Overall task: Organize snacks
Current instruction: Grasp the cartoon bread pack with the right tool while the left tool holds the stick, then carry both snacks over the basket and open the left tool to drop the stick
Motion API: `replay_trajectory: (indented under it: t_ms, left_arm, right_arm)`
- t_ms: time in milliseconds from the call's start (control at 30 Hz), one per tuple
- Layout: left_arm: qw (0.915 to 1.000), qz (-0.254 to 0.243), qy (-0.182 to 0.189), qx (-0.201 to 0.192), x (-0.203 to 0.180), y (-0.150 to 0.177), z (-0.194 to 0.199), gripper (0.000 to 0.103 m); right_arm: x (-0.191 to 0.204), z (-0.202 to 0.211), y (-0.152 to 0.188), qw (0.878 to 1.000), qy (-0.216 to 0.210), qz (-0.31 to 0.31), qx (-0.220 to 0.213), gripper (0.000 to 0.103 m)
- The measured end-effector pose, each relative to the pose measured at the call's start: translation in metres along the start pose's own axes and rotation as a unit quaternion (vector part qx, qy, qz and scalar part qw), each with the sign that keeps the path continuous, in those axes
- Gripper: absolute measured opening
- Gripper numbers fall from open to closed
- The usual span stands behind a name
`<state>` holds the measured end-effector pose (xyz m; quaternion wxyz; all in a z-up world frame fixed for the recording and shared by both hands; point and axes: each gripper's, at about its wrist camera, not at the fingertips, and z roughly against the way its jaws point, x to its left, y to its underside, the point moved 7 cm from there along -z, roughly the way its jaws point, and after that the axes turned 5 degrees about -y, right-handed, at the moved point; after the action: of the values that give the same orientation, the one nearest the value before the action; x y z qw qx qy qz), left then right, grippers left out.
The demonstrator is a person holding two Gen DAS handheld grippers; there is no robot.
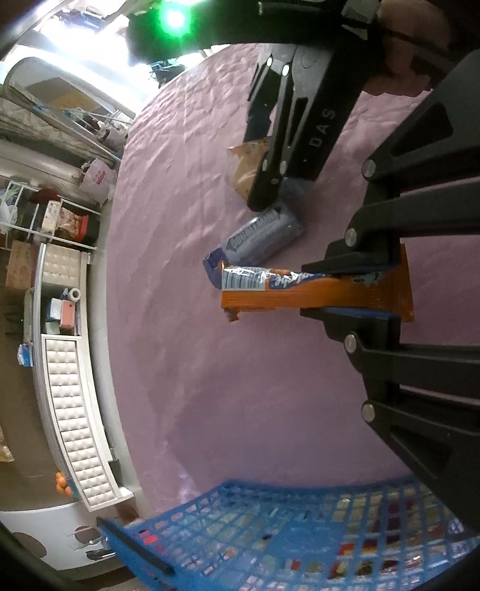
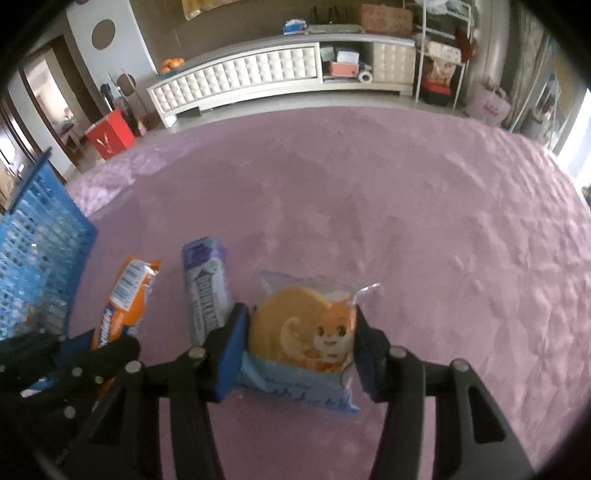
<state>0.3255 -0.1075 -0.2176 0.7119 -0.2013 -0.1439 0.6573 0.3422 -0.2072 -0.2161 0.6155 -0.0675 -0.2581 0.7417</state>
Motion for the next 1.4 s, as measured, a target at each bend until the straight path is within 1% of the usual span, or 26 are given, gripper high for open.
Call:
replay_trajectory:
  t_ms: [133, 267, 333, 567, 733, 900, 967, 1100, 1167, 1400]
  left_arm:
    - [0.9999, 0.004, 0.003, -0.013, 0.001, 0.001, 0.02, 0.013]
    - [0.9994, -0.002, 0.004, -0.034, -0.002, 0.004, 0.048, 0.013]
    - [0.9988, -0.001, 0.011, -0.048, 0.0, 0.007, 0.065, 0.013]
    - [0.9959, 0.005, 0.003, -0.09, 0.011, 0.013, 0.121, 0.013]
    - [0.9922, 0.008, -0.003, -0.124, 0.022, 0.013, 0.164, 0.013]
    - [0.9875, -0.002, -0.023, -0.156, 0.041, 0.018, 0.203, 0.013]
    - [0.9857, -0.003, -0.031, -0.166, 0.051, 0.019, 0.213, 0.013]
    - [0.9831, 0.0, -0.046, -0.177, 0.077, 0.025, 0.234, 0.013]
    - [0.983, 0.005, -0.048, -0.177, 0.091, 0.026, 0.241, 0.013]
    - [0.9833, 0.028, -0.061, -0.169, 0.144, 0.024, 0.258, 0.013]
  right_arm:
    - [0.004, 0.016, 0.006, 1.0, 0.008, 0.003, -0.012, 0.057]
    - [0.015, 0.044, 0.007, 1.0, 0.001, 0.002, -0.031, 0.057]
    - [0.022, 0.057, 0.005, 0.999, -0.002, 0.004, -0.043, 0.057]
    - [0.065, 0.121, -0.001, 0.994, -0.016, 0.041, -0.103, 0.057]
    - [0.099, 0.158, -0.005, 0.988, -0.027, 0.069, -0.132, 0.057]
    - [0.132, 0.187, -0.003, 0.983, -0.04, 0.091, -0.156, 0.057]
    - [0.148, 0.194, -0.004, 0.98, -0.047, 0.103, -0.164, 0.057]
    - [0.174, 0.198, -0.005, 0.974, -0.044, 0.134, -0.176, 0.057]
    - [0.192, 0.197, -0.007, 0.973, -0.059, 0.142, -0.174, 0.057]
    - [0.234, 0.189, -0.013, 0.968, -0.095, 0.156, -0.173, 0.057]
